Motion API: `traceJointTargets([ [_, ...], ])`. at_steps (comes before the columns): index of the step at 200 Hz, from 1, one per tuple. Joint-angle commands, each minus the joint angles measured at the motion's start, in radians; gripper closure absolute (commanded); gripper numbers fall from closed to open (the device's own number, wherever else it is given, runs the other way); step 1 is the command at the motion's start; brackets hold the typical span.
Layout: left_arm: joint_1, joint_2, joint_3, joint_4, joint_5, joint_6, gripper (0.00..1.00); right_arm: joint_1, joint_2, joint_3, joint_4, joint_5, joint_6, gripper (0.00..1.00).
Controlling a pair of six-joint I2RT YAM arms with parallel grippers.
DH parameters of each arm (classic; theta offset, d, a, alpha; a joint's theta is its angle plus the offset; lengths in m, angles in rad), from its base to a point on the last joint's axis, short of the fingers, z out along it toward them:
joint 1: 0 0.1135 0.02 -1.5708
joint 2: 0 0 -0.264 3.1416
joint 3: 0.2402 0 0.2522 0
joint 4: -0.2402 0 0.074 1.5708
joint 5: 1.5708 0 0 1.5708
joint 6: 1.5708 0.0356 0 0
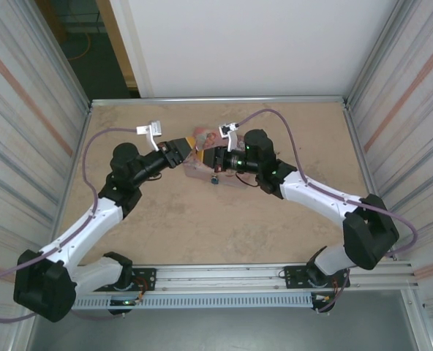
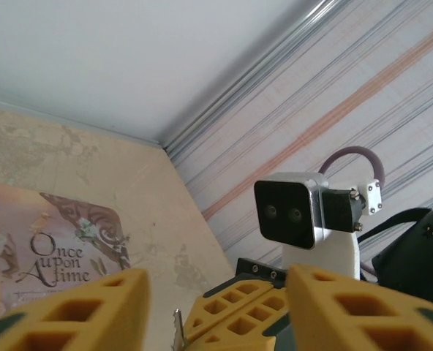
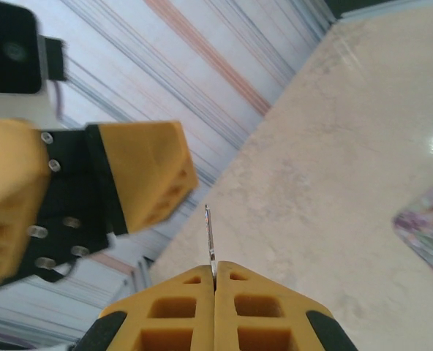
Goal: Unlock the padlock with the key
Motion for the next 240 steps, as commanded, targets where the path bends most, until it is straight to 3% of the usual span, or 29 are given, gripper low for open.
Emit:
traceJointTargets([
  [1,0.02,-0.072,-0.011,-0.093,-0.034,0.071,0.36,-0.015,-0.061,0.027,-0.191,0.047,-0.158,1.0],
  [27,0.026,-0.13,-0.007,-0.26,-0.057,0.197,0.24,-0.04,-0.087,0.027,-0.353,0.094,-0.275,1.0],
  [83,0.026,-0.152,-0.067,-0.462,-0.068,0.344,0.18,-0.122,-0.078,-0.016,-0.488,0.105,-0.405,1.0],
  [129,0.024,-0.056,-0.124,-0.387,-0.003,0.343,0.17,-0.201,-0.01,-0.049,-0.411,-0.019,-0.383,1.0],
  [174,0.023,0.1,-0.142,-0.23,0.089,0.314,0.18,-0.258,0.073,-0.112,-0.189,-0.101,-0.269,1.0],
  [240,-0.03,0.306,-0.099,-0.155,0.06,0.38,0.18,-0.296,0.192,-0.109,-0.099,-0.105,-0.244,1.0],
])
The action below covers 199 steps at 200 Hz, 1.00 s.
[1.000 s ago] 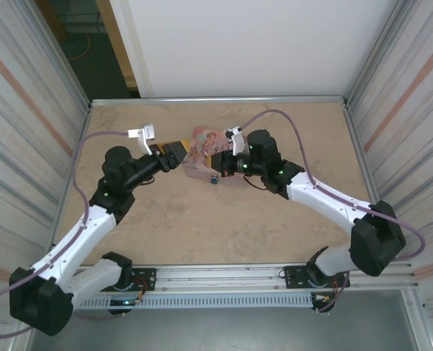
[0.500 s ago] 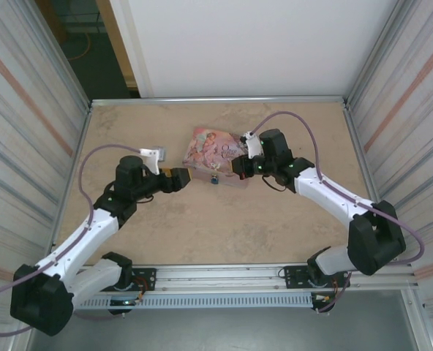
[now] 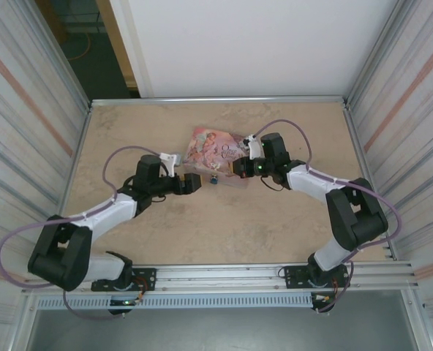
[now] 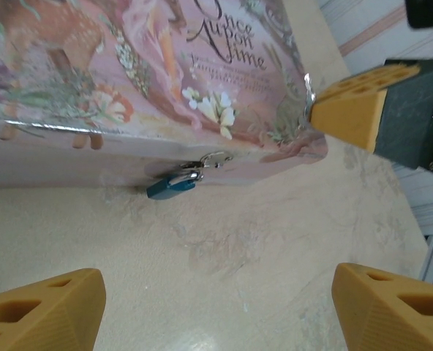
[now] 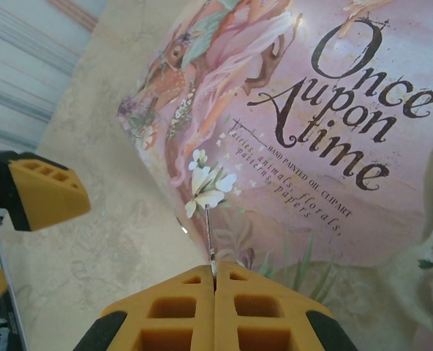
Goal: Unlock the padlock with the key
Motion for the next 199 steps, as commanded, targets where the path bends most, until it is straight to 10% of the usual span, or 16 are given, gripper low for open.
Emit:
traceJointTargets([
  [1,-0.022,0.046,0.035,0.05,0.0,0.06,0.19,-0.024,0.03,-0.004,0.076,-0.023,0.034,1.0],
  [199,-0.036,0.359,0.251,0.042,-0.037,0.181,0.21,0.002,0.132,-0.137,0.295,-0.061,0.143,1.0],
])
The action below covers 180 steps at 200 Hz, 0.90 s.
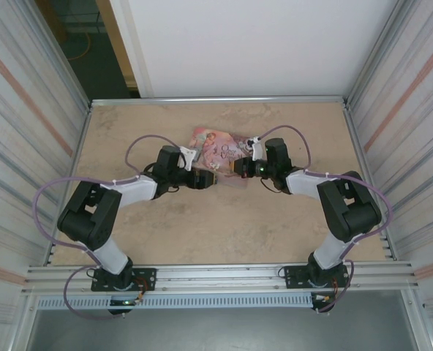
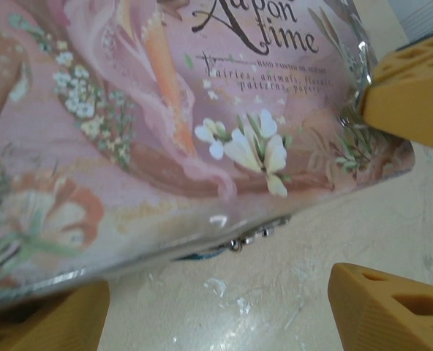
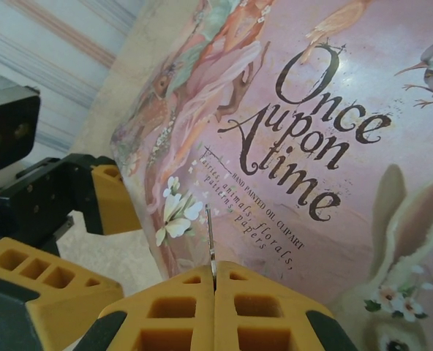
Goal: Unlock the padlock with the key
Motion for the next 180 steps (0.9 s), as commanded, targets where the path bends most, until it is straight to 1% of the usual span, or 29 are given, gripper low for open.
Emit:
traceJointTargets([
  [1,0.01,0.029,0.044,0.025,-0.009,0.021,0.21,0.03,0.055,-0.034,-0.014,-0.011,0.048,1.0],
  [27,0.035,0.054,0.065,0.047,0.005,0.011,0.21,0.044,0.071,-0.031,0.001,-0.004,0.059,1.0],
  [52,0.04,0.059,0.076,0.039,0.006,0.025,0.21,0.05,0.082,-0.026,0.012,0.0,0.066,1.0],
  [88,0.039,0.045,0.04,0.034,-0.006,0.045,0.22,0.053,0.082,-0.022,0.01,0.006,0.069,1.0],
  [108,0.035,0.043,0.018,0.036,-0.016,0.065,0.23,0.052,0.08,-0.016,-0.003,0.009,0.062,1.0],
  [139,0.008,0.05,0.008,0.03,-0.043,0.114,0.27,0.053,0.077,-0.011,-0.023,0.018,0.05,1.0],
  [180,-0.035,0.075,0.017,0.018,-0.12,0.146,0.29,0.056,0.074,-0.004,-0.041,0.031,0.044,1.0],
])
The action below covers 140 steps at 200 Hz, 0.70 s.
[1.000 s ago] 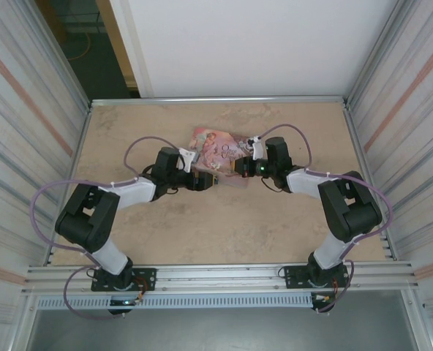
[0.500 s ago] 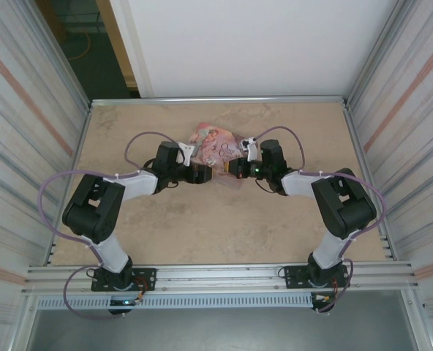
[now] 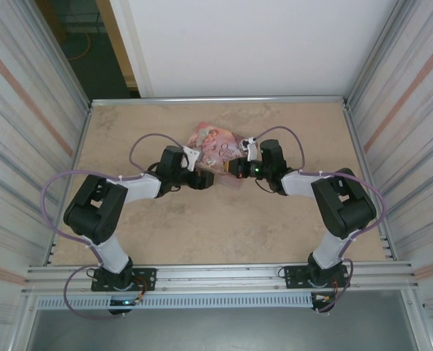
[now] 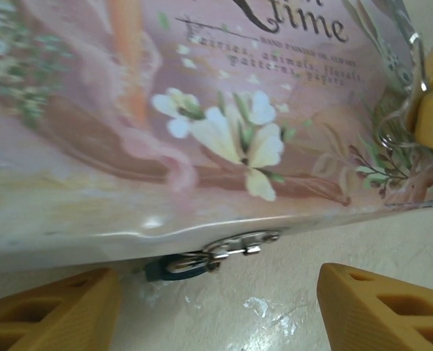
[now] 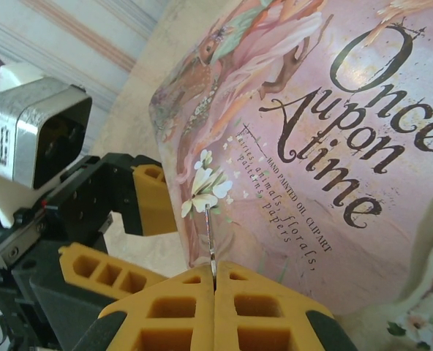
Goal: Unlock the padlock with the key
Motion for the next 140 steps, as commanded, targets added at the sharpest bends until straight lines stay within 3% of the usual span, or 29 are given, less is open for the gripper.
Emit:
traceJointTargets([
  [1,-0.019,0.021,0.0,0.0,-0.06,0.049,0.29,0.019,0.034,-0.008,-0.127,0.032,-0.007,1.0],
  [140,-0.033,0.114,0.09,-0.029,-0.099,0.044,0.47,0.027,0.047,0.017,-0.153,0.043,-0.022,1.0],
])
